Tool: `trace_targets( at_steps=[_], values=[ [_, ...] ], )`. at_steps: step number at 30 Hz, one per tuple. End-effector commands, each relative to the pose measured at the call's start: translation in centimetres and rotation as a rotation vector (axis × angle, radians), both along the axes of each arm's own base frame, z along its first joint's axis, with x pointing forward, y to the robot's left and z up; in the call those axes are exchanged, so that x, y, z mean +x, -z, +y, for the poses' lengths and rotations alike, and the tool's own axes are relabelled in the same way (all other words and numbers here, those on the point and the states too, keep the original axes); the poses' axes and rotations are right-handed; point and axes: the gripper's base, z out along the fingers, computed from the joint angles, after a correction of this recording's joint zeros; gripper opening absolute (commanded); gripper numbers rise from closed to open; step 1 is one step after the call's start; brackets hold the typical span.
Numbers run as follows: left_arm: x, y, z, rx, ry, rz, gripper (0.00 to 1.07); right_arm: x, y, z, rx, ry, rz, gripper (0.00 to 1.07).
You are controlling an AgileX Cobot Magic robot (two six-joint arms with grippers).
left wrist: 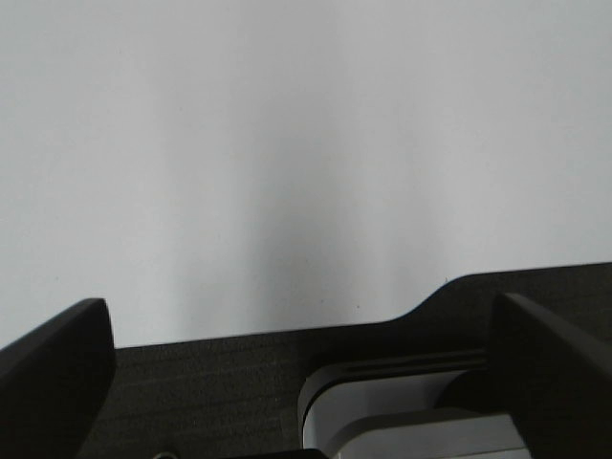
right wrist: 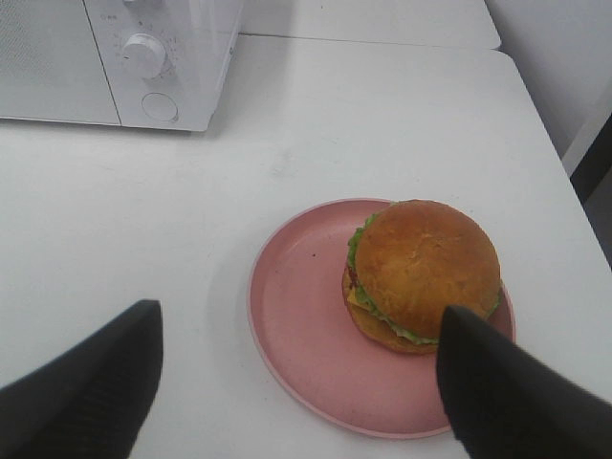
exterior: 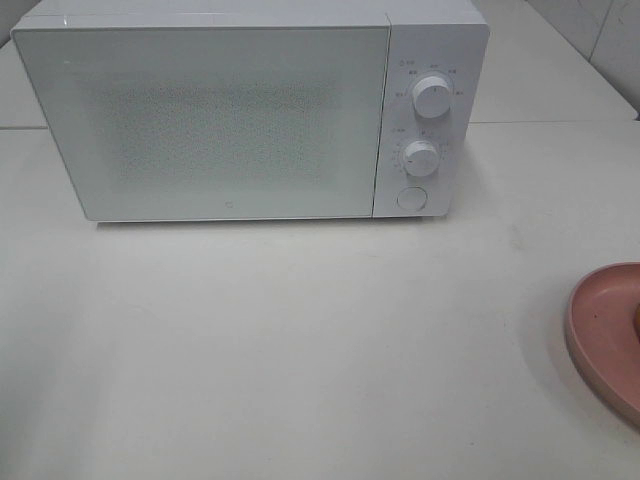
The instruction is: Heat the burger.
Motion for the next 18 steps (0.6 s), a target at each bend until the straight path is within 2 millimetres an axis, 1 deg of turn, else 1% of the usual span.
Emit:
trace_targets(
  at_steps=[1, 3, 5, 6, 7, 9, 10, 12, 13, 14, 15, 16, 17, 18],
  values=[
    [-0.5, -0.2, 0.1, -0.005, -0.003, -0.049, 0.98, -0.3, -0.1, 0.0, -0.002, 0.007, -0.037, 0.76],
    [-1.2, -0.6, 0.2, -0.010, -0.003, -0.098, 0.98, -0.3, -0.1, 0.0, -0.002, 0.007, -0.037, 0.76],
    [-1.4, -0.7, 0.2, -0.013, -0.003, -0.114, 0.98, -0.3, -0.1, 0.0, -0.002, 0.007, -0.037, 0.76],
    [-2.0, -1.0, 0.2, -0.028, -0.002, -0.152, 0.98, -0.3, -0.1, 0.0, -0.002, 0.007, -0.037, 0.76],
    [-2.0, -1.0, 0.2, -0.028, -0.002, -0.152, 0.98, -0.3, -0.1, 0.0, -0.002, 0.007, -0.037, 0.76],
    [-3.0, -1.4, 0.2, -0.055, 0.000, -0.221, 0.98, -0.3, -0.1, 0.0, -0.002, 0.007, -0.037, 0.76],
    [-3.0, -1.4, 0.2, -0.055, 0.000, -0.221, 0.98, -0.3, -0.1, 0.0, -0.002, 0.007, -0.037, 0.76],
    [-4.2, -1.8, 0.3, -0.060, -0.002, -0.301, 0.98, -0.3, -0.1, 0.0, -0.002, 0.007, -0.037, 0.76],
    [-4.2, -1.8, 0.3, -0.060, -0.002, -0.301, 0.98, -0.3, -0.1, 0.0, -0.002, 0.007, -0.037, 0.76],
    [-5.1, -2.0, 0.5, -0.063, -0.020, -0.362, 0.98, -0.3, -0.1, 0.0, -0.002, 0.007, -0.037, 0.76],
    [-5.1, -2.0, 0.5, -0.063, -0.020, -0.362, 0.98, -0.3, -0.1, 0.0, -0.002, 0.007, -0.037, 0.76],
    [-5.7, -2.1, 0.6, -0.061, -0.041, -0.398, 0.98, -0.3, -0.1, 0.0, -0.002, 0.007, -0.037, 0.76],
    [-6.7, -2.2, 0.8, -0.058, -0.077, -0.466, 0.98, -0.3, -0.1, 0.0, -0.002, 0.007, -0.037, 0.76],
    [-6.7, -2.2, 0.8, -0.058, -0.077, -0.466, 0.98, -0.3, -0.1, 0.0, -0.002, 0.007, -0.037, 0.76]
  ],
)
